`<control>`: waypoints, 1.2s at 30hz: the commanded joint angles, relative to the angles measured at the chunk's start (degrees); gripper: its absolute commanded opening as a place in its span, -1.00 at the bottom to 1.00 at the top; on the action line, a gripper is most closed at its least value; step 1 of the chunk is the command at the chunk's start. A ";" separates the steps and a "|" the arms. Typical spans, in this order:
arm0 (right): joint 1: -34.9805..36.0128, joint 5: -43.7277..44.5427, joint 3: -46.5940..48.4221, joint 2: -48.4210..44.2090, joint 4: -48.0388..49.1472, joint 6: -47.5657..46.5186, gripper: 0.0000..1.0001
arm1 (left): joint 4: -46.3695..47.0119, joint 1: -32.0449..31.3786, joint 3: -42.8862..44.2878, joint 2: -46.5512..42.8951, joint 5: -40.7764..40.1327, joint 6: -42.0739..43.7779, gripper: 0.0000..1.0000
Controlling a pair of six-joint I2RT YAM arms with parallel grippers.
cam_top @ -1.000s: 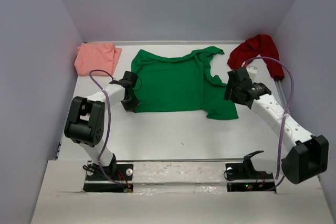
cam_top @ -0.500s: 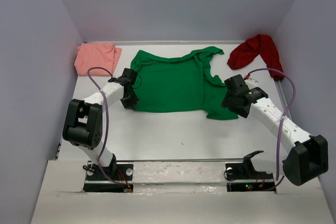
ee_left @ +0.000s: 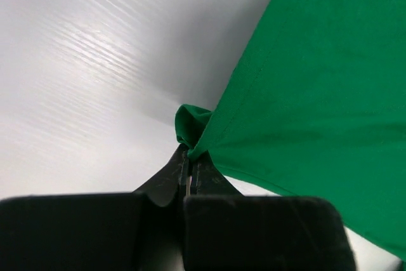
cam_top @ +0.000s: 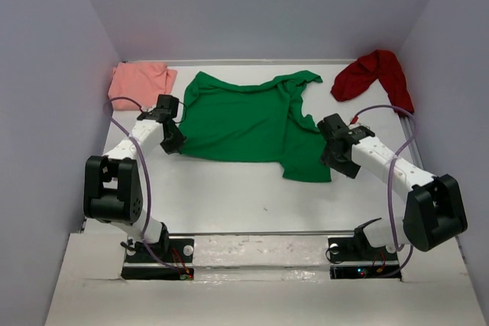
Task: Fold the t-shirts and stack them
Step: Flatten the tshirt out
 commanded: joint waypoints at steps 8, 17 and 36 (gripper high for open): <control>4.92 -1.69 -1.62 -0.70 2.92 3.66 0.33 | 0.42 3.09 -1.10 -0.73 1.30 3.06 -1.00; 13.00 2.08 -3.03 4.13 -0.50 13.76 0.26 | 0.68 3.09 -0.49 -0.55 2.19 3.85 -1.00; 15.73 9.13 -4.96 0.63 -2.98 20.29 0.09 | 2.00 3.09 -2.07 -2.22 4.91 5.61 -1.00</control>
